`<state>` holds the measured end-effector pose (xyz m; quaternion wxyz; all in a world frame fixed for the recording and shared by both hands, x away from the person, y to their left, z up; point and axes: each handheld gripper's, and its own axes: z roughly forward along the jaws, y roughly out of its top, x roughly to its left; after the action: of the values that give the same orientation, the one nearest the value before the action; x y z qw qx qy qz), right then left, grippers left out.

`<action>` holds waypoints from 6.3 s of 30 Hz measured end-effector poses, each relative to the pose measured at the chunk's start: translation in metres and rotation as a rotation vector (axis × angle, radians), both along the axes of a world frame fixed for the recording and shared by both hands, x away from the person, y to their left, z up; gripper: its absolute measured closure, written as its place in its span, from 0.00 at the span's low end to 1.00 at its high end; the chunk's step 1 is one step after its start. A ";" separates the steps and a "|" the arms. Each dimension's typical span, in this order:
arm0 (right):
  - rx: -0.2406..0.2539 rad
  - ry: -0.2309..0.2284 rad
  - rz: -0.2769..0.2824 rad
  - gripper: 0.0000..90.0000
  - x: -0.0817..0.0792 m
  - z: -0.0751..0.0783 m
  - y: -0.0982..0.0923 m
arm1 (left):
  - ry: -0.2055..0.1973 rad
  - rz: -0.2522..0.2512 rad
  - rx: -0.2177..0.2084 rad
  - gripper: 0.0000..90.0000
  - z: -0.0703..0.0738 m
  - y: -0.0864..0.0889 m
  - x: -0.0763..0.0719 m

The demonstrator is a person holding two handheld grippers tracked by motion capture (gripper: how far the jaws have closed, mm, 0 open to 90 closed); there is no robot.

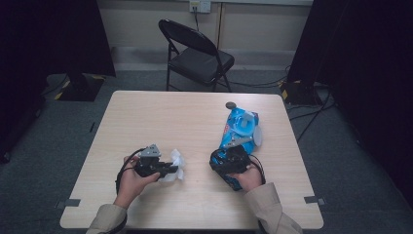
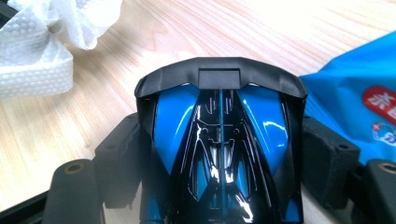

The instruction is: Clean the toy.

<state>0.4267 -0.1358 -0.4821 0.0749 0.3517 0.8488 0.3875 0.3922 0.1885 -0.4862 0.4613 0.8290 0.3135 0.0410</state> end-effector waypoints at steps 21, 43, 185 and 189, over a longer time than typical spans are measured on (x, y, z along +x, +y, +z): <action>-0.041 -0.003 0.049 0.26 -0.001 -0.010 0.010 | -0.004 0.011 0.004 0.87 -0.004 0.005 -0.003; 0.041 -0.063 0.039 0.22 -0.006 0.011 -0.001 | -0.068 0.020 0.050 0.61 0.000 0.000 0.000; -0.007 -0.080 -0.074 0.04 -0.063 -0.003 -0.149 | -0.026 0.131 0.123 0.18 0.003 0.110 -0.059; -0.011 -0.079 -0.077 0.04 -0.063 -0.004 -0.152 | -0.021 0.132 0.128 0.18 0.002 0.113 -0.061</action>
<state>0.3633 -0.2881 -0.4859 0.1253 0.3680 0.8331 0.3935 0.3310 0.3014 -0.4844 0.4071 0.8337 0.3594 0.1001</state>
